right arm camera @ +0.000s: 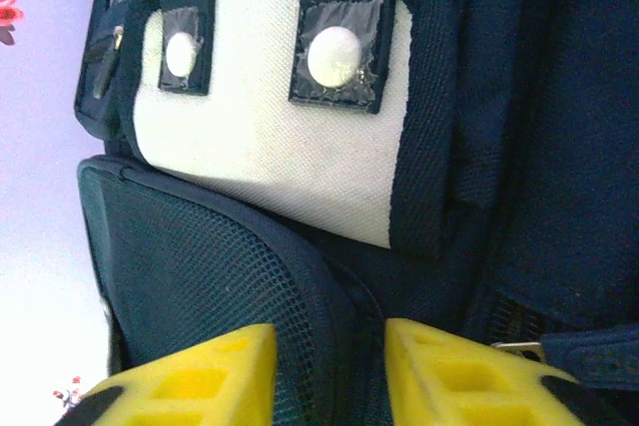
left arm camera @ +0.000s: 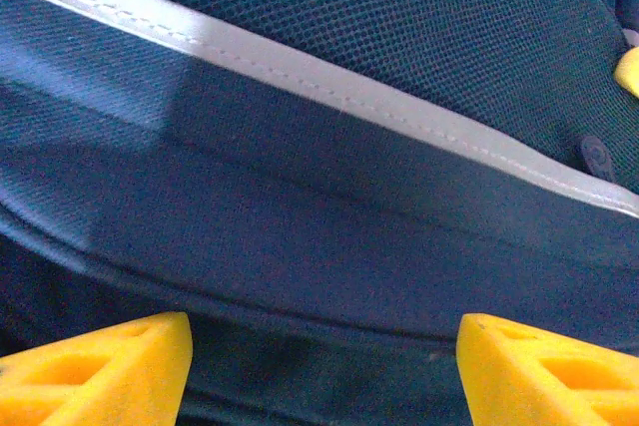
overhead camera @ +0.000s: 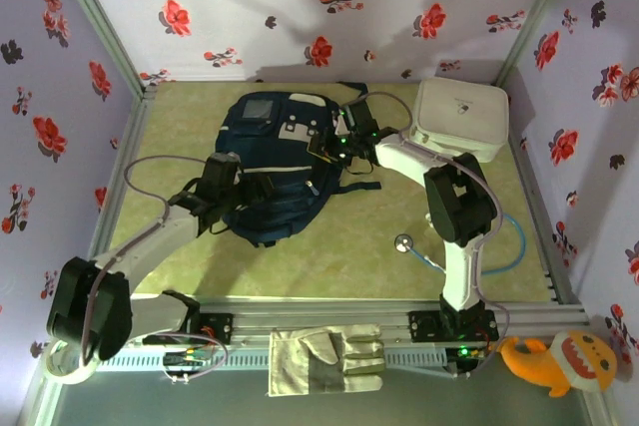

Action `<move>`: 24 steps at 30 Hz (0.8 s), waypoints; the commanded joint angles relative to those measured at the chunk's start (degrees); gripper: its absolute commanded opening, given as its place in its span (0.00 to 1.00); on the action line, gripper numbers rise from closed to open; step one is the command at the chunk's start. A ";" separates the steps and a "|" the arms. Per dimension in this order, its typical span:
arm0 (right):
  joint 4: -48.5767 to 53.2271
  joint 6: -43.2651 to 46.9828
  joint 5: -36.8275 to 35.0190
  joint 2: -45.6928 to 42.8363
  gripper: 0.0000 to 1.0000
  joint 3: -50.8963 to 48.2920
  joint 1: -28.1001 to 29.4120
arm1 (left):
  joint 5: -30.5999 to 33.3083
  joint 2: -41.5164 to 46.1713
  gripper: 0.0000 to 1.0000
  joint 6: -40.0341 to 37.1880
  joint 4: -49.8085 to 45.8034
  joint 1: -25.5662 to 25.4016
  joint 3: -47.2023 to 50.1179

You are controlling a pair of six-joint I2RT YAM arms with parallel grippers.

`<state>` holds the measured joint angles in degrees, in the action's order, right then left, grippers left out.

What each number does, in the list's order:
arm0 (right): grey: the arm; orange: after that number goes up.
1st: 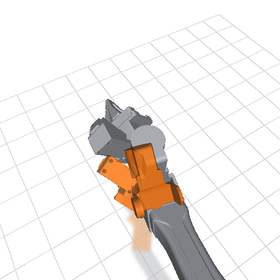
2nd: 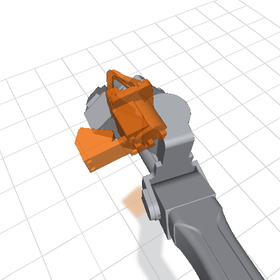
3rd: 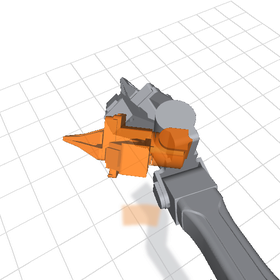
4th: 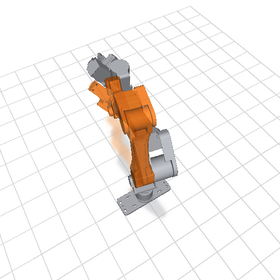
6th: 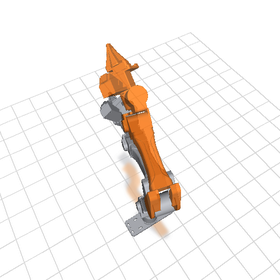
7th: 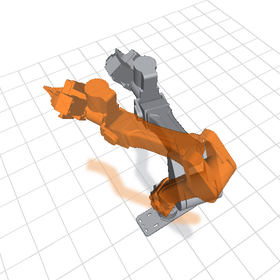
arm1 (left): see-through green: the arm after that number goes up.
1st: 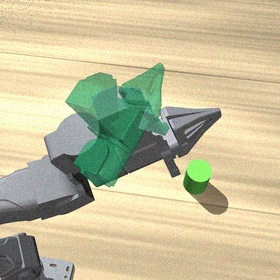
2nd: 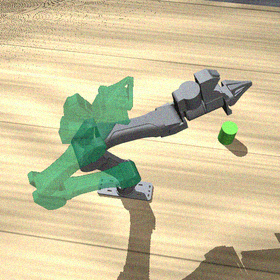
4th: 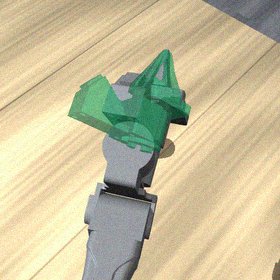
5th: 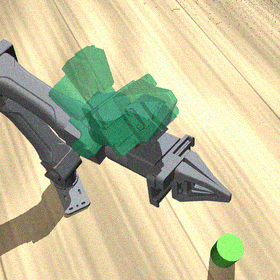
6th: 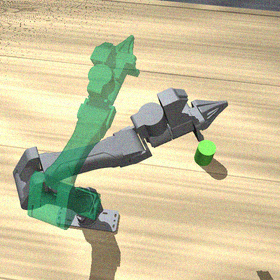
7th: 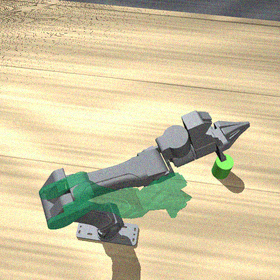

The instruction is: Pack the student bag

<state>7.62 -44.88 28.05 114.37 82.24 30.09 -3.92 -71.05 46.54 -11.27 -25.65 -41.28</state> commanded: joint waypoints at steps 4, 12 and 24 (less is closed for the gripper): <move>-3.80 -2.93 2.87 -1.22 0.20 -1.98 0.50 | -0.28 -5.41 0.68 -1.29 7.93 2.20 -3.39; -11.58 -8.14 4.50 -2.57 0.09 -6.67 1.68 | -0.20 -9.43 0.67 -6.49 8.74 7.38 -8.03; -21.66 -16.25 -0.49 -3.16 0.05 -9.38 3.05 | 11.74 -0.55 0.72 -7.23 -6.81 -3.18 -5.93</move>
<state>-9.52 -58.89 27.55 113.38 73.01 31.92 1.98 -74.02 39.46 -12.73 -24.45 -47.59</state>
